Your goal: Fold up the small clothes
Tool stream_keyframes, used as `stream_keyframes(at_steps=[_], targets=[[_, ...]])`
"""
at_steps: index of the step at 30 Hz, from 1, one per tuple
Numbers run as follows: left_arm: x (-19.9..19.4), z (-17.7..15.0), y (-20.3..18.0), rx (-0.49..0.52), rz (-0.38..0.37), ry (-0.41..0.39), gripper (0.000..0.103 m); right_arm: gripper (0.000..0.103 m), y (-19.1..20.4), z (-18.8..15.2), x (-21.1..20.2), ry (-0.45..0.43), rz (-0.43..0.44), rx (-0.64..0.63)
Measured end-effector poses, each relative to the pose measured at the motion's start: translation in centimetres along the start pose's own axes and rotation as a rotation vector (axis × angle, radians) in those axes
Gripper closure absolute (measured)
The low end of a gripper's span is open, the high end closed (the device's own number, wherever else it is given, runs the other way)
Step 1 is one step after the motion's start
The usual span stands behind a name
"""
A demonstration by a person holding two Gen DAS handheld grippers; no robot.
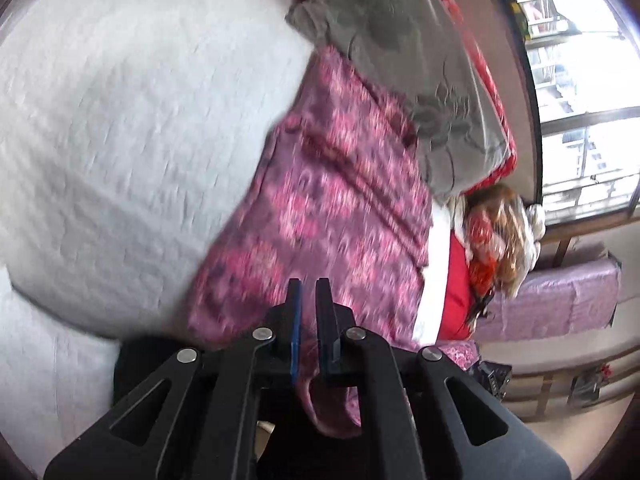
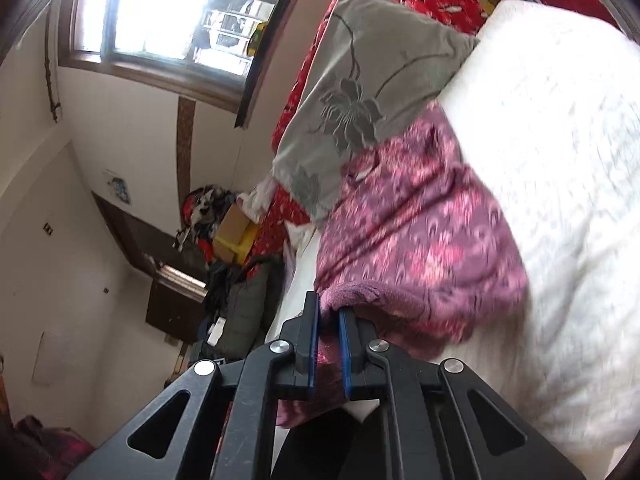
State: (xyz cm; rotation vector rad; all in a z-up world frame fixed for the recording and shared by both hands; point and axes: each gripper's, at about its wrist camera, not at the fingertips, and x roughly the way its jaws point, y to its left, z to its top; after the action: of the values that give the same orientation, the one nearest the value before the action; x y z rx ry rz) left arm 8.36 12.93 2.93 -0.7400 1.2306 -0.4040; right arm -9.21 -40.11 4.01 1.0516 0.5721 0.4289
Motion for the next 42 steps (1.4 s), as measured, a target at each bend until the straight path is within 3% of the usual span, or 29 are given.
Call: stream_keyframes(at_steps=[5,10,13,15,18,22,25,30,33,35,36,38,42], targets=[[0.9,4.1,-1.5,0.0,-0.018,-0.047,0.099,0.095,-0.3,3.3,2.9,-0.011,-0.039,-0.003],[1.9,5.2,-2.8,0.099,0.04,-0.001,0.098,0.095,-1.4,5.8,6.5,0.021,-0.104,-0.001],[3.1,2.8,-3.0,0.206,0.102,0.105,0.088,0.095,-3.1,6.0,7.4,0.056,-0.154,0.035],[3.9,0.4,-2.7,0.268,0.154,0.166,0.067,0.094,-3.9,5.6,7.3,0.059,-0.18,0.054],[5.3,-3.6,-2.5,0.353,0.231,0.249,0.066,0.094,-4.8,4.8,6.5,0.062,-0.222,0.069],[7.0,-7.7,-1.8,0.352,0.241,0.347,0.066,0.094,-5.3,3.8,5.6,0.063,-0.246,0.08],[8.5,-10.0,-2.1,0.35,0.27,0.388,0.055,0.094,-4.9,3.0,5.1,0.071,-0.252,0.069],[11.9,-11.7,-3.0,0.437,0.426,0.407,0.054,0.093,-4.6,2.1,4.4,0.073,-0.243,0.07],[14.0,-12.1,-3.0,0.416,0.469,0.434,0.054,0.093,-4.6,1.7,4.2,0.074,-0.242,0.077],[14.6,-12.6,-3.1,0.412,0.469,0.439,0.059,0.092,-4.7,1.5,4.1,0.077,-0.247,0.077],[14.9,-12.8,-3.1,0.405,0.462,0.443,0.078,0.092,-4.8,1.5,4.0,0.08,-0.246,0.08],[15.3,-13.1,-2.8,0.383,0.435,0.463,0.099,0.092,-4.9,1.4,3.9,0.081,-0.247,0.087],[12.6,-12.4,-2.8,0.306,0.297,0.407,0.099,0.093,-4.6,1.1,3.4,0.074,-0.219,0.082]])
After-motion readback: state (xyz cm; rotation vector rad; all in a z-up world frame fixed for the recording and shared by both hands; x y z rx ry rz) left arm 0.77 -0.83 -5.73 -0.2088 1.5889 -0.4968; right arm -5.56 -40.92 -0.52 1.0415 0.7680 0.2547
